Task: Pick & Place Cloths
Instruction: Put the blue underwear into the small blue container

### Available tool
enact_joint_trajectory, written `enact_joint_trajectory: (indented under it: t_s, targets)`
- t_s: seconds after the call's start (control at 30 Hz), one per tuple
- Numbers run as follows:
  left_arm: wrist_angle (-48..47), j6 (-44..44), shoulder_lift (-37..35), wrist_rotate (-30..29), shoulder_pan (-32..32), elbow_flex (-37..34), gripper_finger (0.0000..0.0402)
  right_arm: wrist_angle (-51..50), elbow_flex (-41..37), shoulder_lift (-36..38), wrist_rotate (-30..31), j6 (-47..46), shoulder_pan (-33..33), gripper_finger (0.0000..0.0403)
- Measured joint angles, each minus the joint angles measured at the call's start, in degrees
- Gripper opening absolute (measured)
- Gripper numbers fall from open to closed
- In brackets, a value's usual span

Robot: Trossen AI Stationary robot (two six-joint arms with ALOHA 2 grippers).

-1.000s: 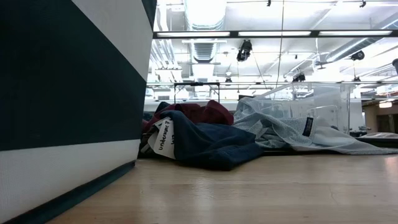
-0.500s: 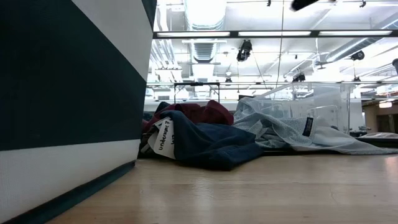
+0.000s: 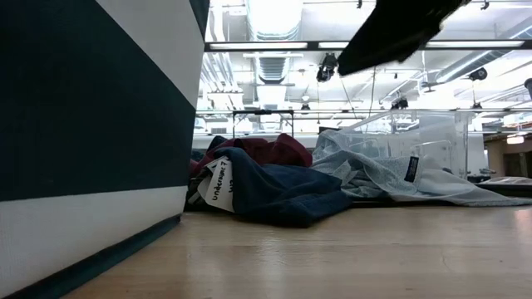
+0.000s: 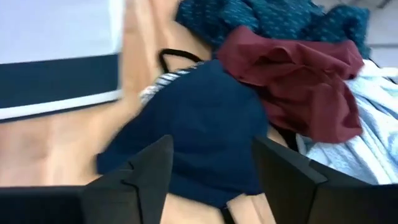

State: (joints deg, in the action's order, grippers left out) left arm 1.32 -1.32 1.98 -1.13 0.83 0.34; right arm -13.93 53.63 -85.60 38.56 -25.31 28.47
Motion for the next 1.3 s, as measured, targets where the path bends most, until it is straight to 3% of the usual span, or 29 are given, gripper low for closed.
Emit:
enact_joint_trajectory:
  t_s: [0.3,0.6,0.83,0.93,1.3]
  targets:
    - [0.0,0.0,0.0,0.0,0.0,0.0,0.0023,8.5,-3.8,0.0,-2.9,-0.5,-5.6,0.0281]
    - [0.0,0.0,0.0,0.0,0.0,0.0,0.0023,20.1,-8.0,-3.9,-5.4,1.0,-8.2,0.0306]
    - [0.0,0.0,0.3,0.0,0.0,0.0,0.0023,21.4,-2.0,-12.9,-5.7,6.3,-9.2,0.0318]
    - [0.1,0.0,0.4,0.0,0.0,0.0,0.0023,21.6,0.5,-15.6,-8.7,7.5,-9.5,0.032]
    - [0.1,0.0,0.5,0.0,0.0,0.0,0.0023,20.4,9.1,-26.5,-9.0,9.5,-10.8,0.0285]
